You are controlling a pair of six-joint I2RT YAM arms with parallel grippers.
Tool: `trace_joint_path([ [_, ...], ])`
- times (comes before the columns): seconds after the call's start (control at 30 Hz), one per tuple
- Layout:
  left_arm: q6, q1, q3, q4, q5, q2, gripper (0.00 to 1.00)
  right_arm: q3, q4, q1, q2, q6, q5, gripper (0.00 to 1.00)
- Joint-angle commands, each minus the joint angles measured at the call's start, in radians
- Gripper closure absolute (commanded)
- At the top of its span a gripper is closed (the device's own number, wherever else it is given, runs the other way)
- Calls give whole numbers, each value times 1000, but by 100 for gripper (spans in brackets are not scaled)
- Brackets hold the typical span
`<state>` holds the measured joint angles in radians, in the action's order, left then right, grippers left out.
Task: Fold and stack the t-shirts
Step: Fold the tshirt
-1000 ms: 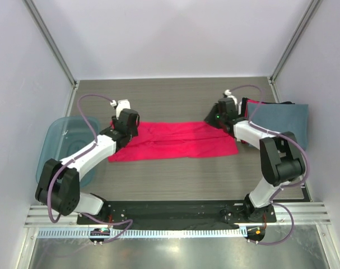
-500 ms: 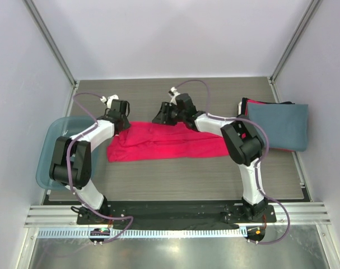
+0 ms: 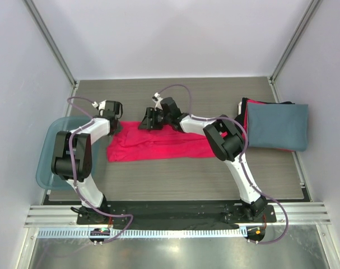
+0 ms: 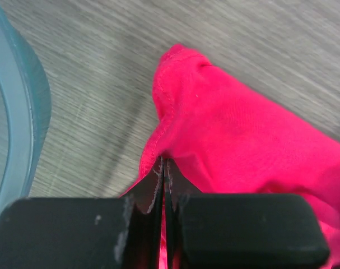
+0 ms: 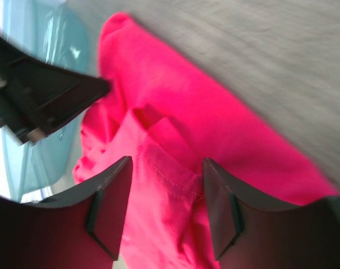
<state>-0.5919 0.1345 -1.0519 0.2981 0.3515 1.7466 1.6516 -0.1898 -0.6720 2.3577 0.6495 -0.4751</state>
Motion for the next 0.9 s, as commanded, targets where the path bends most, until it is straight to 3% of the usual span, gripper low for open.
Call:
trace_joint_path([
  [0.0,-3,-12,-56,32,29,17,100,37,1,-31,-27,-16,-69,43],
  [0.23,17,-24,-106,73,0,70,100,-53,-5,-44,-110,-42,-155,57],
  [0.27,17,-26,-109,76,1,74,100,-64,13,-44,-120,-56,-157,60],
  [0.3,18,-27,-111,76,0,74,100,-78,30,-46,-135,-88,-163,70],
  [0.37,29,-29,-115,76,1,76,100,-124,26,-51,-202,-112,-171,74],
  [0.5,59,-29,-148,96,0,106,100,-240,27,-58,-284,-151,-224,60],
  [0.63,69,-29,-168,113,7,120,100,-308,52,-61,-325,-174,-313,55],
  [0.77,76,-29,-169,115,23,116,100,-389,93,-78,-365,-218,-399,43],
  [0.87,76,-29,-166,113,20,105,100,-440,116,-87,-409,-247,-422,41],
])
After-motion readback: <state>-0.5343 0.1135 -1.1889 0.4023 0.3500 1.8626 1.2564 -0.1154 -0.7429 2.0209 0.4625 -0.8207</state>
